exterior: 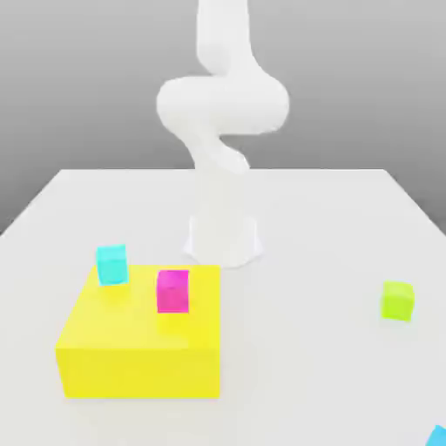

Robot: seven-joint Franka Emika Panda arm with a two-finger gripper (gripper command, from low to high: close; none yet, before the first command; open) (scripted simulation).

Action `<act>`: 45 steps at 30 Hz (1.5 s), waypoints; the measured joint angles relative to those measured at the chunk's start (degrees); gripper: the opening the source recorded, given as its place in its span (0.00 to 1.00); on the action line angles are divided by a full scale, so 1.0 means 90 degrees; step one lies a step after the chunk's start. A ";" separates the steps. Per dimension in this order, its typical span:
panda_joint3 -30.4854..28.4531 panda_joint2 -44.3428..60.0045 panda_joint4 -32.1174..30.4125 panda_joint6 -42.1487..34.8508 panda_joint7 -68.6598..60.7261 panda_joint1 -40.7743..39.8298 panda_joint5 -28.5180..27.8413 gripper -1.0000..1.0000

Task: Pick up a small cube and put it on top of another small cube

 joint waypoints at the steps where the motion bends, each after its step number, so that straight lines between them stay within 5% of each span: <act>1: 0.0003 0.0139 -0.0075 0.0085 -0.0282 0.0162 -0.0032 0.50; 39: 0.0734 0.5008 -0.2698 0.3072 -1.0911 0.5079 -0.0108 0.50; 45: 0.0494 0.6249 -0.2596 0.4047 -1.0992 0.5312 -0.0524 0.50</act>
